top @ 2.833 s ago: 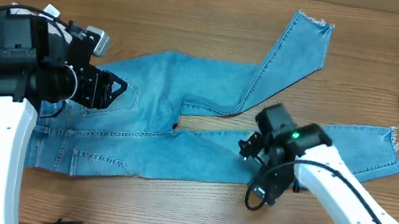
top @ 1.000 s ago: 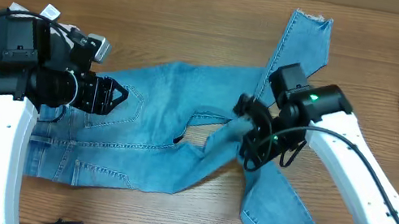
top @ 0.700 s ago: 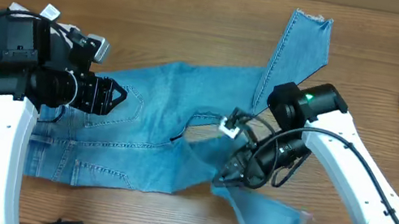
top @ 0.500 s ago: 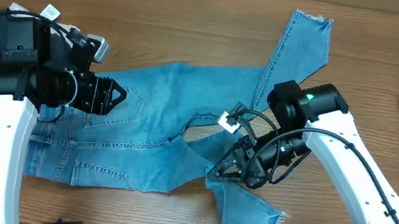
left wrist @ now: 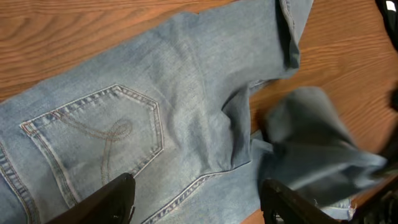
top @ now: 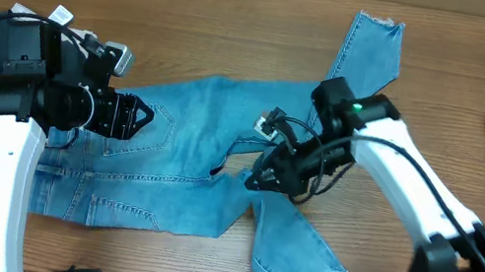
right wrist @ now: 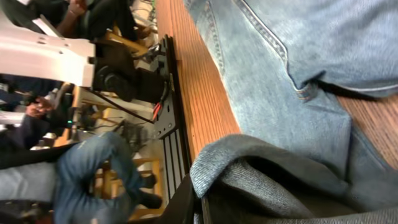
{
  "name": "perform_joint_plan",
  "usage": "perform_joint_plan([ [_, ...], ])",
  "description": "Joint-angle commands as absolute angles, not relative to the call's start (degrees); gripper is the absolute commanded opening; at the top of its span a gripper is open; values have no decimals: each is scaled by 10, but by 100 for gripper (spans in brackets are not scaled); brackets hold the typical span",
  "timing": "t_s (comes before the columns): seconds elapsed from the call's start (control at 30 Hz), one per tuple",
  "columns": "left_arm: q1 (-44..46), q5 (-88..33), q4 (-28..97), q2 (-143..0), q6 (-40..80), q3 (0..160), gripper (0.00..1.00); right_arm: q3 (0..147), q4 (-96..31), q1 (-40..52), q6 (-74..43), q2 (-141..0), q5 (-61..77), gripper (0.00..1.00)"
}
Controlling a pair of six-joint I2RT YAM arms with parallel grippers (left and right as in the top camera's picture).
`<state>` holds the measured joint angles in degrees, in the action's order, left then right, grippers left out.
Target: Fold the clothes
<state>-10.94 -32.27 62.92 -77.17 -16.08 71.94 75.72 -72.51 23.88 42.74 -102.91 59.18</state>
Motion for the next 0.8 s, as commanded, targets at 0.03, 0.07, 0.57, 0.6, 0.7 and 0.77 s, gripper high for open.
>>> perform_joint_plan([
  [0.03, -107, -324, 630, -771, -150, 733, 68, 753, -747, 215, 484, -1066, 646, 4],
  [0.07, -107, -324, 630, -771, -150, 733, 68, 756, -756, 211, 483, -1066, 644, 4],
  [0.57, -107, -324, 631, -771, -145, 733, 68, 952, -817, 180, 253, -1065, 899, 4],
  [0.6, -107, -324, 631, -771, -141, 733, 68, 952, -803, 177, 253, -1065, 898, 4],
  [0.7, -107, -324, 633, -771, -141, 733, 68, 944, -779, 159, 253, -1065, 845, 4],
  [0.77, -107, -324, 635, -771, -141, 733, 68, 934, -778, 147, 260, -1065, 779, 4],
])
